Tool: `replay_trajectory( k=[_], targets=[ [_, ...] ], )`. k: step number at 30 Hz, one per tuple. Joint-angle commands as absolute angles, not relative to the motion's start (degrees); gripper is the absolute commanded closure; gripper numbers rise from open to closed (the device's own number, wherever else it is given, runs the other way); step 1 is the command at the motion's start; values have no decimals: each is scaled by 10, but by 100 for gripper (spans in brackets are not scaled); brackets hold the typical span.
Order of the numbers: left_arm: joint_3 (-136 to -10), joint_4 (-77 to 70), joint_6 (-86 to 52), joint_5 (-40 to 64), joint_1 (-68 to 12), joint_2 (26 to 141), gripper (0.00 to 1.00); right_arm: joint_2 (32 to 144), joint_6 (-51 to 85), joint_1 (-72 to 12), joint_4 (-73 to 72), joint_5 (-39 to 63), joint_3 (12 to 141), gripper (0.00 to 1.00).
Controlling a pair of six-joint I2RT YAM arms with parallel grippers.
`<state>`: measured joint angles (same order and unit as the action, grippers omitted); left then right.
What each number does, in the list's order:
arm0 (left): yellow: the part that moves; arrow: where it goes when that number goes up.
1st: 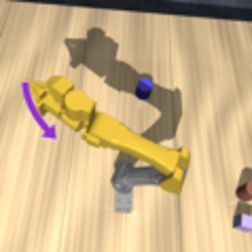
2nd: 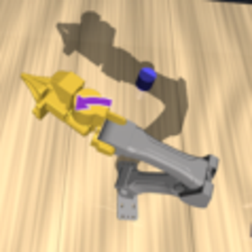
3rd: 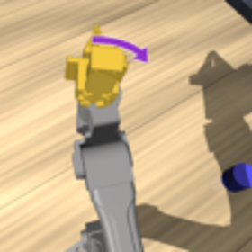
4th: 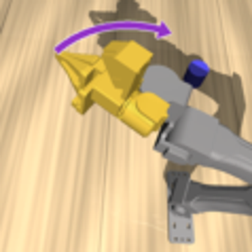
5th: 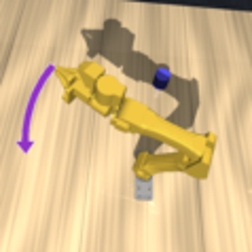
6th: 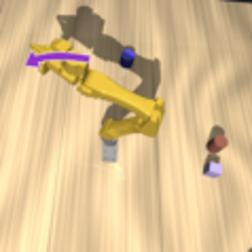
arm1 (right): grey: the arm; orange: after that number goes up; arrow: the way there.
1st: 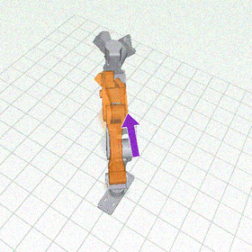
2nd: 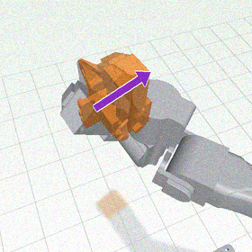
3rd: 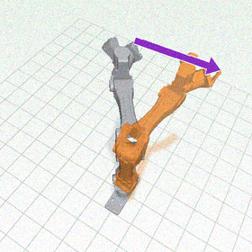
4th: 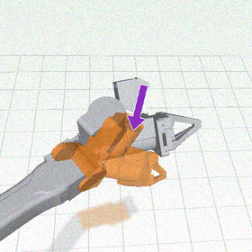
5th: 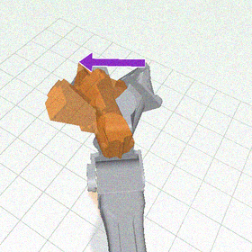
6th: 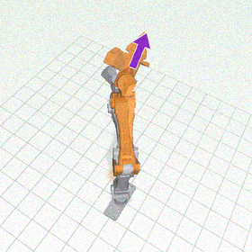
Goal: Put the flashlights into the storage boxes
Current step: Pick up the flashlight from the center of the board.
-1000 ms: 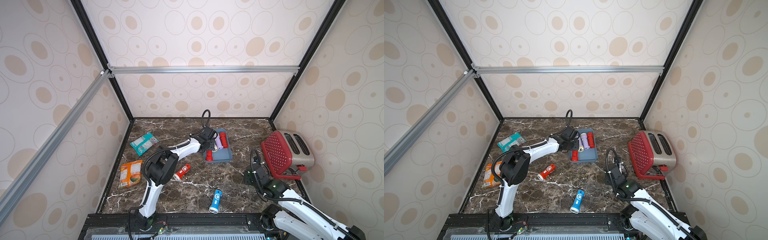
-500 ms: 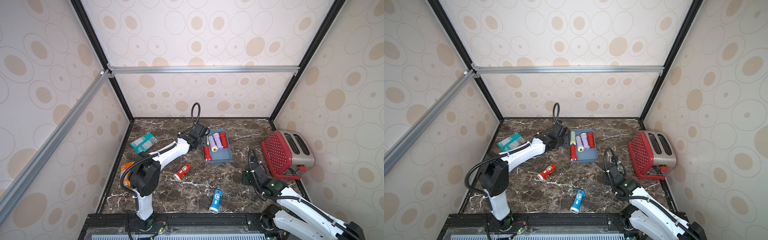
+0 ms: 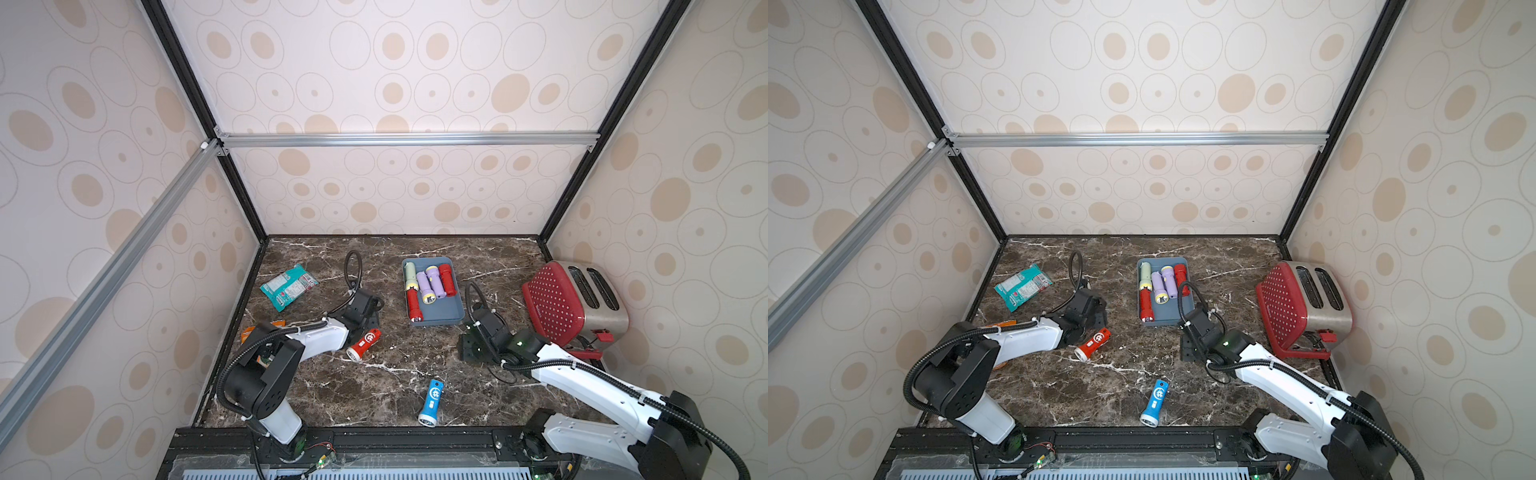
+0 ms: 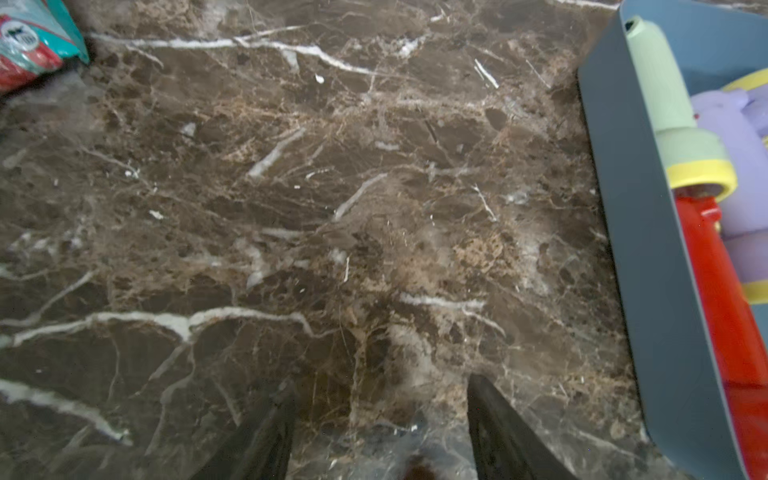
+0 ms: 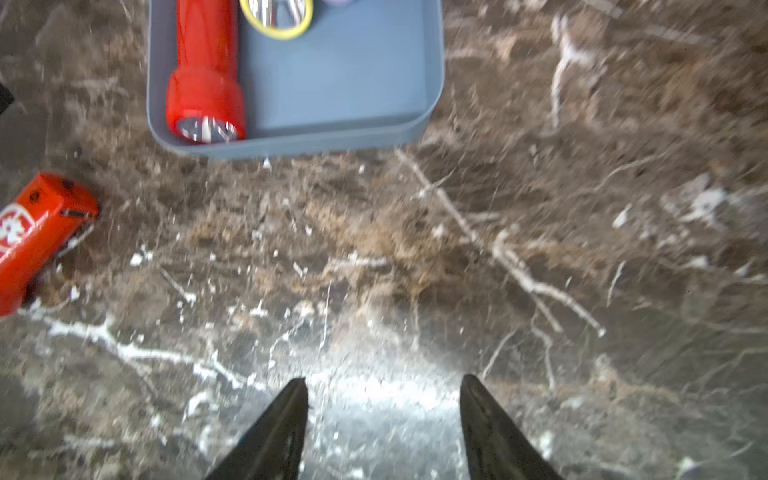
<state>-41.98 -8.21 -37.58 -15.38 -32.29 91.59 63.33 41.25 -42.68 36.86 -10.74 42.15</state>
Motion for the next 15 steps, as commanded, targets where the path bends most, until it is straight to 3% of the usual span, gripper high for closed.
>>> replay_trajectory(
  k=[1,8,15],
  targets=[
    [-366,-237,-352,-161,-320,879,35,615,505,-468,457,-58,420,40],
    [-347,-262,-350,-137,-314,846,35,589,645,-504,382,20,351,39],
    [-373,-237,-353,-119,-314,872,35,628,649,-520,377,23,376,39]
  ],
)
